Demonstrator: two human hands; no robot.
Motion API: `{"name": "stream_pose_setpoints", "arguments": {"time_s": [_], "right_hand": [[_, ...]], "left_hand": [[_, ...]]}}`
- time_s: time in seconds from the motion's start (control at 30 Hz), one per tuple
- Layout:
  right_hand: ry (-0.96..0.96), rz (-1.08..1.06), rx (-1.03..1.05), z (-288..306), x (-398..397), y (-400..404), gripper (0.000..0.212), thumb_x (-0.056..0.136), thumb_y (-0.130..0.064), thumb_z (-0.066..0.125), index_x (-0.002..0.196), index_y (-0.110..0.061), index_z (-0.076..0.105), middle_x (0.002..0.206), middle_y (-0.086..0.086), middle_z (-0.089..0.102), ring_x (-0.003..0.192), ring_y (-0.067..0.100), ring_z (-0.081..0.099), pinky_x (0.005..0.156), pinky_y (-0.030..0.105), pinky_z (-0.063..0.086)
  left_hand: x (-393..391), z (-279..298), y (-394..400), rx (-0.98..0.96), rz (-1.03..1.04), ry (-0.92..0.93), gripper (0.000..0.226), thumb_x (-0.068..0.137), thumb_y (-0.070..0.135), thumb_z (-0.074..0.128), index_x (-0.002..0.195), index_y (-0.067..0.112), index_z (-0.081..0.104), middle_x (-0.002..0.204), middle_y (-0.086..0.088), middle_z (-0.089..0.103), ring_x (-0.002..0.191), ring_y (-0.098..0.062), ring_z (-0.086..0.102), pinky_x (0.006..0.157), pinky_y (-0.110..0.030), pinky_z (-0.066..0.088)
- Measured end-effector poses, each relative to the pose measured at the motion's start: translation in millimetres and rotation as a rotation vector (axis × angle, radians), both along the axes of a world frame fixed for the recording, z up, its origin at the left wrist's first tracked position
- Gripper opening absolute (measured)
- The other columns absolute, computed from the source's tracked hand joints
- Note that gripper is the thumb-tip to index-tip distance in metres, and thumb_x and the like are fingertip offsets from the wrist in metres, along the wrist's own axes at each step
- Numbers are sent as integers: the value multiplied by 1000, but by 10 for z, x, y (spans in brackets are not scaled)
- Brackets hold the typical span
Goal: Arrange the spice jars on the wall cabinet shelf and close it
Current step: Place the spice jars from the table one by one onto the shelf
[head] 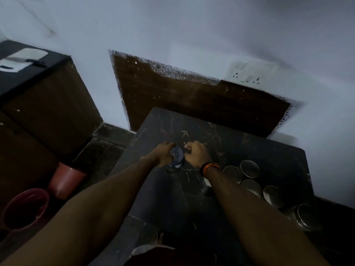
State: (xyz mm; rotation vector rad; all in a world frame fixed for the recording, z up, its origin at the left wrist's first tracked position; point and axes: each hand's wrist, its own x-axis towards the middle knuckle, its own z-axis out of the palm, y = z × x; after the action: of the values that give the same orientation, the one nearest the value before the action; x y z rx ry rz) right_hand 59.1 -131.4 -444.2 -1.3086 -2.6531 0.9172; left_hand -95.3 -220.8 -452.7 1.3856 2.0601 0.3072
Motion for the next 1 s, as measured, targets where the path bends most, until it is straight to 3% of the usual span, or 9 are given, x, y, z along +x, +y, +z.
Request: {"name": "stream_pose_setpoints", "arguments": {"time_s": [0.07, 0.2, 0.37, 0.57, 0.7, 0.8, 0.87, 1.0], "right_hand": [[-18, -7, -36, -111, -42, -90, 24, 86, -14, 64, 109, -12, 66, 116, 11, 58, 105, 30, 59, 87, 36, 50], [-38, -10, -78, -249, -126, -195, 46, 84, -18, 67, 129, -13, 58, 127, 13, 52, 117, 32, 54, 101, 46, 49], [-57, -37, -60, -324, -236, -240, 67, 81, -27, 75, 140, -16, 47, 134, 13, 47, 125, 32, 48, 104, 46, 47], [-158, -81, -75, -430, -445, -256, 105, 74, -49, 81, 156, -17, 24, 150, 12, 33, 136, 34, 38, 109, 49, 42], [-183, -122, -77, -546, -567, -292, 115, 69, -61, 80, 156, -17, 21, 151, 14, 33, 136, 36, 38, 108, 48, 42], [-183, -154, -77, -649, -615, -302, 116, 67, -62, 81, 155, -19, 20, 149, 16, 35, 135, 37, 40, 107, 49, 43], [-154, -174, -73, -690, -594, -293, 112, 66, -61, 82, 154, -21, 24, 146, 17, 38, 132, 38, 42, 106, 49, 44], [-11, -240, -148, -726, -465, -236, 104, 64, -54, 84, 150, -27, 33, 140, 12, 44, 129, 34, 44, 106, 45, 43]], "left_hand": [[-10, -85, -36, 10, 31, -25, 66, 86, 24, 73, 145, 19, 42, 144, -10, 44, 129, -29, 48, 107, -41, 42], [-87, -186, -56, 58, 60, -38, 64, 86, 25, 72, 144, 17, 44, 144, -11, 44, 129, -28, 47, 107, -39, 40], [-213, -243, -49, 70, 80, -54, 67, 84, 21, 73, 144, 14, 44, 143, -13, 46, 129, -30, 48, 108, -40, 41], [-301, -353, -68, 86, 119, -81, 51, 89, 20, 65, 138, 14, 50, 137, -12, 53, 127, -27, 51, 108, -40, 41], [-379, -456, -115, 98, 168, -153, 50, 91, 20, 64, 139, 13, 50, 138, -11, 55, 129, -27, 51, 105, -32, 37], [-425, -568, -172, 78, 247, -228, 57, 89, 8, 57, 145, 11, 45, 145, -13, 52, 134, -27, 48, 102, -30, 37], [-430, -635, -216, 83, 312, -248, 55, 91, 3, 52, 145, 12, 45, 140, -13, 55, 128, -27, 53, 96, -32, 44], [-366, -758, -245, 120, 496, -352, 36, 101, 11, 47, 137, 15, 51, 124, -11, 62, 87, -10, 59, 73, -24, 48]]}}
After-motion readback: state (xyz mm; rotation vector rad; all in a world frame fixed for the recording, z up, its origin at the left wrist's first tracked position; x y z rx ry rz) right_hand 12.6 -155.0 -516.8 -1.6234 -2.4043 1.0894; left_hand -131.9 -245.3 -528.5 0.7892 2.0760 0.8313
